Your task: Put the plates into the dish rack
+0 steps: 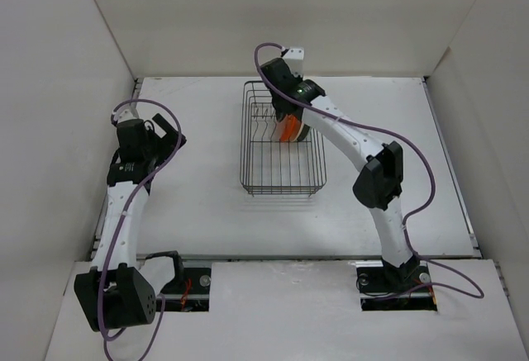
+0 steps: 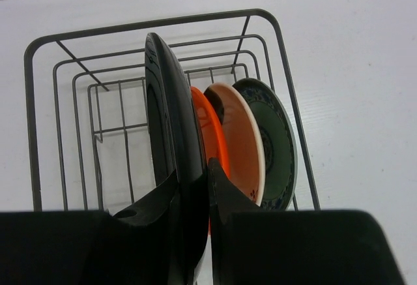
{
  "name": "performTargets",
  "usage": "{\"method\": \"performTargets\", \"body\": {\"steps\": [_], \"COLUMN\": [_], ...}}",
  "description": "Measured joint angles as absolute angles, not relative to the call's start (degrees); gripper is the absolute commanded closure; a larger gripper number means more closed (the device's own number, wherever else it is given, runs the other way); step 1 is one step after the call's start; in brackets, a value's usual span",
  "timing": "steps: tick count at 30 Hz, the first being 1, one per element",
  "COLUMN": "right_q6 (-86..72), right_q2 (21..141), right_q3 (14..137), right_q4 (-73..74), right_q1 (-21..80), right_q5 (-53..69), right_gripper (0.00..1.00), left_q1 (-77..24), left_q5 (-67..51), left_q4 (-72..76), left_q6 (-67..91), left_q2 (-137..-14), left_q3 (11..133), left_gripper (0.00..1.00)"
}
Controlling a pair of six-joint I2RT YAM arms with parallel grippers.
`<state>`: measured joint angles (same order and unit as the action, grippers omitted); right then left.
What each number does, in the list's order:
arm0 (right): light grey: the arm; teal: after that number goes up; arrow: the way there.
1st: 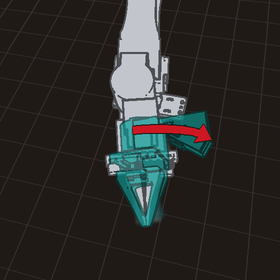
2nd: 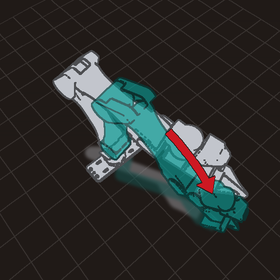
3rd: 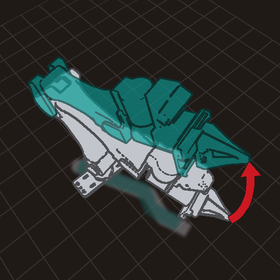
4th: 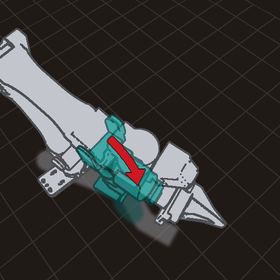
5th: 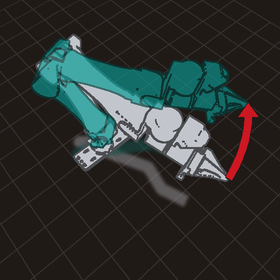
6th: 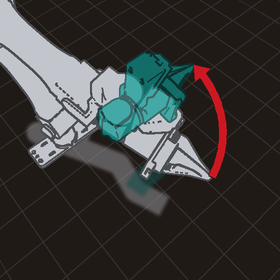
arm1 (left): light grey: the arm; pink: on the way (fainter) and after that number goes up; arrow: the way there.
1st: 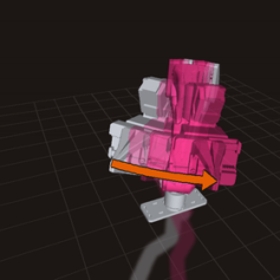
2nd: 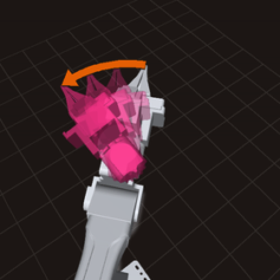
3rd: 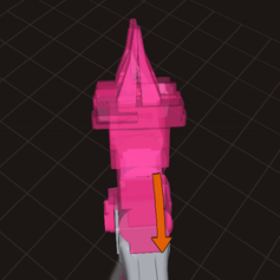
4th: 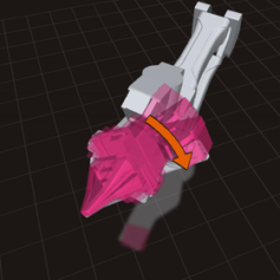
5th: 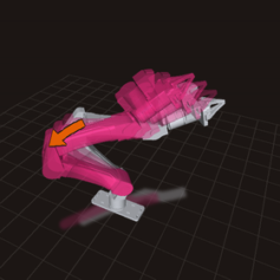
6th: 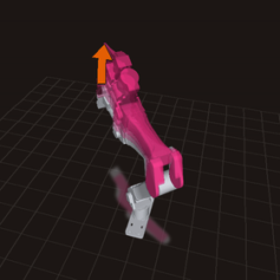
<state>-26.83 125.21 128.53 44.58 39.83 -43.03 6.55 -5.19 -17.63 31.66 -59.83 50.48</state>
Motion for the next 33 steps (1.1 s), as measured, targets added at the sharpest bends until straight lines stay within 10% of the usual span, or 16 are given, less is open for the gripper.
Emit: {"method": "performTargets", "body": {"steps": [23, 33], "right_q6": [-29.0, -29.5], "right_q2": [132.2, 132.2], "right_q3": [132.0, 132.0], "right_q4": [44.5, 44.0], "right_q1": [40.6, 41.4], "right_q5": [-40.5, -38.5], "right_gripper": [1.00, 0.34], "left_q1": [6.5, 6.5], "left_q5": [-6.9, -7.1], "left_q4": [-17.7, -17.6], "left_q6": [31.5, 31.5], "left_q2": [-59.8, -59.8], "left_q3": [50.5, 50.5], "left_gripper": [0.00, 0.00]}}
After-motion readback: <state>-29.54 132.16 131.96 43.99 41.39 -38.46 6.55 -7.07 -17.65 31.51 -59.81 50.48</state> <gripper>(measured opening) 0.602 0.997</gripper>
